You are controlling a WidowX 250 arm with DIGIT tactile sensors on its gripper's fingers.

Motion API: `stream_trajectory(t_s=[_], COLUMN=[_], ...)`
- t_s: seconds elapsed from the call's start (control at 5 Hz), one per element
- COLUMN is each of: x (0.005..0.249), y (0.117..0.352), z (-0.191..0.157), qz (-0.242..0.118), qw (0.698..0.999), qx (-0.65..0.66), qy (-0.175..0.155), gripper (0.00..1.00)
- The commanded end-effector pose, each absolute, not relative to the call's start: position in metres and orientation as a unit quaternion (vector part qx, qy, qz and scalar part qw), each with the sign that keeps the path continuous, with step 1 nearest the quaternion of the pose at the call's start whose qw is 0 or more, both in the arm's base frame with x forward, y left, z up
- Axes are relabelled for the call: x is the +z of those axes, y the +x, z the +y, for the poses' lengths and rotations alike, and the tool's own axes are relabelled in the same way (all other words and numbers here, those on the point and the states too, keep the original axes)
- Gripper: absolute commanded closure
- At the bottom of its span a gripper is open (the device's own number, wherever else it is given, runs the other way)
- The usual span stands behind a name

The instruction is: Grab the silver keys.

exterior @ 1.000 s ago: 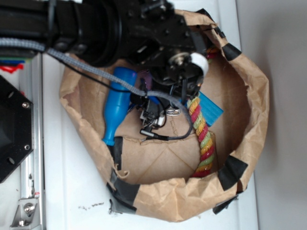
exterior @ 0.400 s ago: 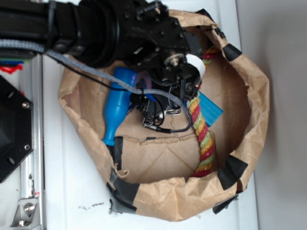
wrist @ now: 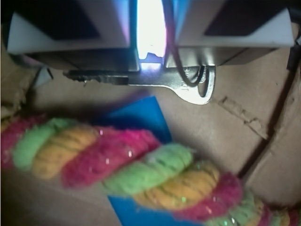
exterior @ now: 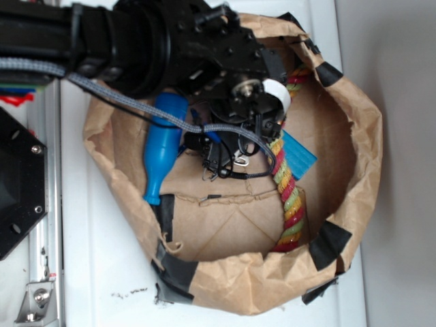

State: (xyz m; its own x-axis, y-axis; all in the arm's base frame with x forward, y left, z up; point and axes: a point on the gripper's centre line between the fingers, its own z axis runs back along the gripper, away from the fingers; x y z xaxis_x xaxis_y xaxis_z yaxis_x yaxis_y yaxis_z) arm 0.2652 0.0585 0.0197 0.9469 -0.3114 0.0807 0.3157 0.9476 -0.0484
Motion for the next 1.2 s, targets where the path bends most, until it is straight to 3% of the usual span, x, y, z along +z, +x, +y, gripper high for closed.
stream_trajectory(t_s=[0.0, 0.2, 0.4, 0.6, 0.8, 1.0], x=[0.067, 0.112, 0.161, 0.189, 0.172, 0.173], y=[0.274, 0.268, 0.257, 0.24, 0.246, 0.242], z=[0.066, 0.067, 0.066, 0.059, 0.055, 0.05], qz=[-0.034, 0.002, 0.021, -0.017, -0.008, -0.038], qw=[0.99, 0.995, 0.993, 0.985, 0.991, 0.992], qx=[-0.137, -0.1, -0.074, -0.115, -0.09, -0.09], qy=[-0.012, -0.02, -0.087, -0.128, -0.098, -0.085], gripper=[1.0, 1.0, 1.0, 1.0, 1.0, 1.0])
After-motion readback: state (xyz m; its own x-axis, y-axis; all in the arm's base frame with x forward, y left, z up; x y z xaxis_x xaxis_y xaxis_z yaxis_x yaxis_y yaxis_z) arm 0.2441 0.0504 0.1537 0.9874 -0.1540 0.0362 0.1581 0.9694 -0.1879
